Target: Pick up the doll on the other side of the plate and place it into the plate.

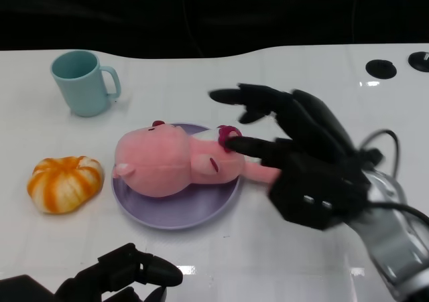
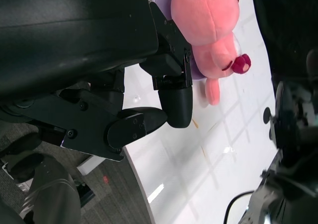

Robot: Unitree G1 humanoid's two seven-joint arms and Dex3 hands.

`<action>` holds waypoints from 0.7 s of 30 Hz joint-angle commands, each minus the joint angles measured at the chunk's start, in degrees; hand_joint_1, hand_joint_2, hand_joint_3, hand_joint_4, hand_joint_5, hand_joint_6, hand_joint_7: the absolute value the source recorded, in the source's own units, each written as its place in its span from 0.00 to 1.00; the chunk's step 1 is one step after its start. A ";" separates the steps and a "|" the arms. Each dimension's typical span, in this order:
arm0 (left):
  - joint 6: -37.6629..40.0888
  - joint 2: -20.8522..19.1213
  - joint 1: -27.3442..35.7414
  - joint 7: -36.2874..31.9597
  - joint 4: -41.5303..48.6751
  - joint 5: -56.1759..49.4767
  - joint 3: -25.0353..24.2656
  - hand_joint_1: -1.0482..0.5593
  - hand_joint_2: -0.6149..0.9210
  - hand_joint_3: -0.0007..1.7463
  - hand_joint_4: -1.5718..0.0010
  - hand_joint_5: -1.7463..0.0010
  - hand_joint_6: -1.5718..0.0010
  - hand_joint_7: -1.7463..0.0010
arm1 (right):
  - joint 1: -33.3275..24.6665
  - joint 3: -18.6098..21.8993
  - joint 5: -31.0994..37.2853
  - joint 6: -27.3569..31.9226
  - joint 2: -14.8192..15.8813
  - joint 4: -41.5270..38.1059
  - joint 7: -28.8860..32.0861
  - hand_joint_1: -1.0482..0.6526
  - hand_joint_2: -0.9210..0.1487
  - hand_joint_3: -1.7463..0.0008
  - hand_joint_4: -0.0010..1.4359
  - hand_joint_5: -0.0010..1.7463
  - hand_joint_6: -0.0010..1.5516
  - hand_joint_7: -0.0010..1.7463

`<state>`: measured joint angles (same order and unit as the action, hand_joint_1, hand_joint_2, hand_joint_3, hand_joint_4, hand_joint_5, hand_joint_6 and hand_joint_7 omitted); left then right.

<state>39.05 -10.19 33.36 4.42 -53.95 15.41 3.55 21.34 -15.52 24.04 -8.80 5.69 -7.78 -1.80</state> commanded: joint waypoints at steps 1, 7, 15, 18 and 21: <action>0.12 -0.05 -0.25 0.12 0.22 0.45 -0.64 0.52 0.93 0.38 0.68 0.00 0.66 0.27 | -4.73 2.94 -2.56 -2.24 2.00 4.06 0.52 0.43 0.00 0.92 0.40 0.63 0.50 0.16; 0.36 -0.55 0.52 -0.24 -0.83 0.43 -0.91 0.52 0.94 0.37 0.67 0.01 0.65 0.28 | -13.60 6.24 -4.59 -4.27 3.60 10.30 0.90 0.45 0.01 0.91 0.39 0.69 0.51 0.24; 1.18 -0.63 1.58 0.59 -2.18 3.82 -3.89 0.51 0.99 0.30 0.70 0.02 0.66 0.32 | -24.18 8.31 -4.90 -3.92 2.72 16.10 2.23 0.52 0.08 0.89 0.48 0.67 0.54 0.30; 1.15 -1.02 0.27 0.52 -1.24 4.06 -4.30 0.51 1.00 0.28 0.67 0.03 0.65 0.32 | -27.94 8.96 -5.99 -5.54 2.30 16.72 3.01 0.54 0.36 0.57 0.50 0.70 0.54 0.39; 0.52 -1.53 -0.38 0.90 -0.49 3.67 -4.57 0.51 0.99 0.28 0.65 0.03 0.63 0.31 | -30.72 9.32 -6.04 -8.16 2.03 16.02 4.53 0.57 0.48 0.40 0.53 0.72 0.55 0.45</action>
<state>39.95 -10.89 33.18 4.74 -54.68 19.01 -0.51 -8.57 -7.20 18.96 -15.31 7.68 8.03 1.52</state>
